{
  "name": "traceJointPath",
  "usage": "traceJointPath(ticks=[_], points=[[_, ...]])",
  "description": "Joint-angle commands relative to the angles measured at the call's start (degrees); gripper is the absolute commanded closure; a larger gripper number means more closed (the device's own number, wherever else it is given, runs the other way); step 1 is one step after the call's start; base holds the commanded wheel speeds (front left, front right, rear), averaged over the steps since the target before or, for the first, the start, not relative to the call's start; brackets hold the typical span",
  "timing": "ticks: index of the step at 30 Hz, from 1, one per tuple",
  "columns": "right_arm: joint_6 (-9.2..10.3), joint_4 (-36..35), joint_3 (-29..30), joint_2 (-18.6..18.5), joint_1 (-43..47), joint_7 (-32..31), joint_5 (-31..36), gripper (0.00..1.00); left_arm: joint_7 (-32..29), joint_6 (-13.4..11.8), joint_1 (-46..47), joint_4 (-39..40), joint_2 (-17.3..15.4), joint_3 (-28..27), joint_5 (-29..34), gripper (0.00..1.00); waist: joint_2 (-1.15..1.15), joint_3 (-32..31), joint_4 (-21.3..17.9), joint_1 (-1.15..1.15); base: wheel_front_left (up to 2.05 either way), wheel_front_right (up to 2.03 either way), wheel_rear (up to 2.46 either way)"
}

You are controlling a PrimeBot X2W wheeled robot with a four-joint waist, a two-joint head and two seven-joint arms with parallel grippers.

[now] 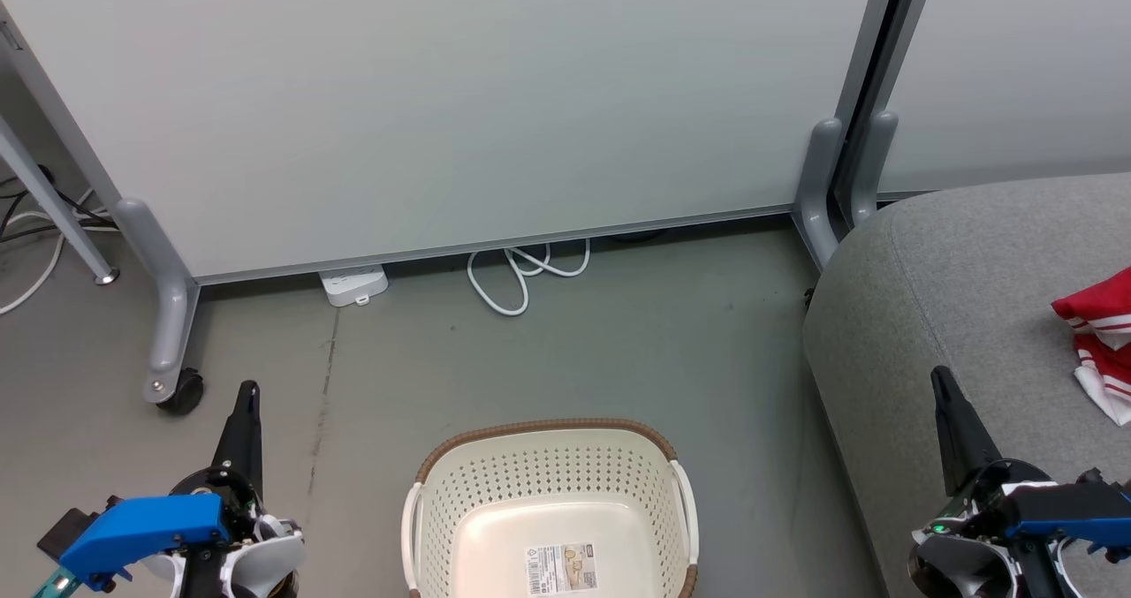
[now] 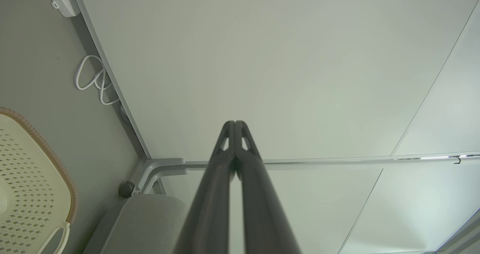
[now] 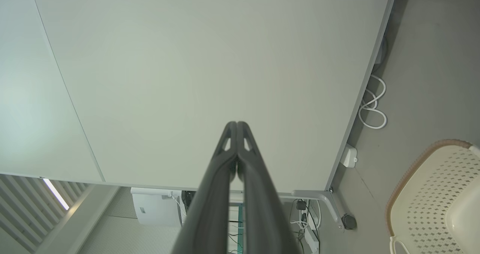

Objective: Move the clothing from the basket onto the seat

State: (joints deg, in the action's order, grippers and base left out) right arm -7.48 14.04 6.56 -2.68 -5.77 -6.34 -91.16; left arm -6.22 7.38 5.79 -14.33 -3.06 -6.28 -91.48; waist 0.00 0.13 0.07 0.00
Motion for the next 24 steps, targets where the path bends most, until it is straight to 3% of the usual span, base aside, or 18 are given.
traceJointPath(ticks=[1,24], points=[[-0.02,0.1,0.0,-0.4,-0.9,-0.3,-0.9,1.00,-0.3,0.2,0.9,0.4,0.1,-0.2,-0.8,1.00,0.00,0.0,0.0,0.00,0.00,0.00,0.00],[-0.02,0.1,0.0,-0.4,-0.9,-0.3,-1.3,1.00,-0.4,0.2,0.8,0.4,0.1,-0.3,-1.0,1.00,0.00,0.0,-0.1,0.00,0.00,0.00,0.00]])
